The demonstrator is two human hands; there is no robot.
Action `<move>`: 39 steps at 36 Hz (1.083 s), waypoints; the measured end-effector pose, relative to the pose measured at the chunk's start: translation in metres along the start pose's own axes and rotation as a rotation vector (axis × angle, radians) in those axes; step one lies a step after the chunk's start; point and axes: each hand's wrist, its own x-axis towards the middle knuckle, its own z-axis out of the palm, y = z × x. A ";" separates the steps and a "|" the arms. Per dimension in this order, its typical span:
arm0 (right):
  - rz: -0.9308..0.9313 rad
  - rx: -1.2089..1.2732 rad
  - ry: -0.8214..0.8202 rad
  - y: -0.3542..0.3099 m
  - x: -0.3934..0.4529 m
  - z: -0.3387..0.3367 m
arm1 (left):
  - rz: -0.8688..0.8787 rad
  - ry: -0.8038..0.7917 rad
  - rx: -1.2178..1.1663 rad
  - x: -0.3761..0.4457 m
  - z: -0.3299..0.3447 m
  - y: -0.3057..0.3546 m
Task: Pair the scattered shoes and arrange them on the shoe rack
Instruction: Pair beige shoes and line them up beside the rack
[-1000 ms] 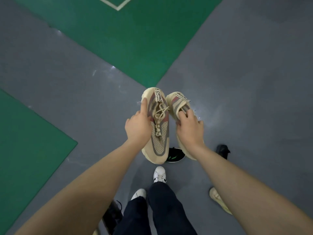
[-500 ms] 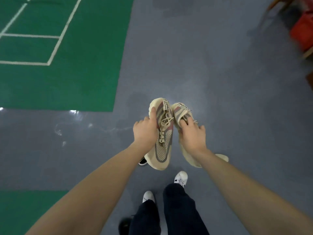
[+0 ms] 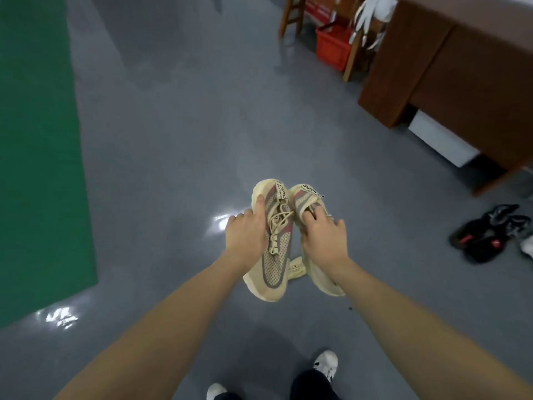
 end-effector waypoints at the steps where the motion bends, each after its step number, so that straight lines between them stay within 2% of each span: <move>1: 0.005 -0.004 0.003 0.011 0.001 -0.002 | 0.009 0.004 -0.004 0.005 0.001 0.010; 8: 0.114 0.005 0.045 0.147 0.011 -0.033 | 0.093 -0.015 -0.053 0.060 -0.002 0.150; 15: 0.253 0.007 0.066 0.256 0.009 -0.063 | 0.191 0.014 -0.092 0.099 -0.006 0.269; 27: 0.479 0.025 0.107 0.413 0.016 -0.085 | 0.370 -0.035 -0.079 0.171 -0.006 0.441; 39: 0.645 0.003 0.249 0.585 0.065 -0.109 | 0.531 -0.025 -0.056 0.264 -0.006 0.615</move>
